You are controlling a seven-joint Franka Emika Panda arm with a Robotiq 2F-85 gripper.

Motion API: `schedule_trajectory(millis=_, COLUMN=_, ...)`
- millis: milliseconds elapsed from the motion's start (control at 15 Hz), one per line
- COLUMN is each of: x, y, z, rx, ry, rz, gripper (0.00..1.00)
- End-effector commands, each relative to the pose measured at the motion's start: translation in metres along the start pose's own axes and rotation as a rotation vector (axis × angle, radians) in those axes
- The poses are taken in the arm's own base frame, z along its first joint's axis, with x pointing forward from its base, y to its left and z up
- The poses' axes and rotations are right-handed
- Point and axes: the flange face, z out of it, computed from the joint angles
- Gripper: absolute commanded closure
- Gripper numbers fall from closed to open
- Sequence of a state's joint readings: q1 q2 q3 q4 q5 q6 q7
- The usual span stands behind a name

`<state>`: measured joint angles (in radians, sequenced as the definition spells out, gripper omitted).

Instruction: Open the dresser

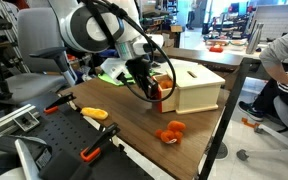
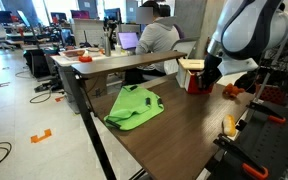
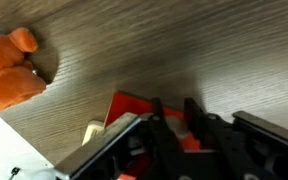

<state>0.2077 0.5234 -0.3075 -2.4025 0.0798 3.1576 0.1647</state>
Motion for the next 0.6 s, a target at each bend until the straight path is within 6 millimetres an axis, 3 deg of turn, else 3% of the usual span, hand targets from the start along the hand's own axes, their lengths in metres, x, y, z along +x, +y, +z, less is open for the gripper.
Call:
schedule_trajectory(millis=0, x=-0.026, y=-0.007, z=0.004, rx=-0.002, ry=-0.103, rz=-0.069, gripper=0.40)
schedule_trajectory(millis=333, x=-0.044, y=-0.012, z=0.007, rx=0.002, ry=-0.170, rz=-0.108, gripper=0.05)
schedule_trajectory(millis=533, x=-0.044, y=-0.012, z=0.001, rx=0.008, ry=-0.185, rz=-0.117, gripper=0.00)
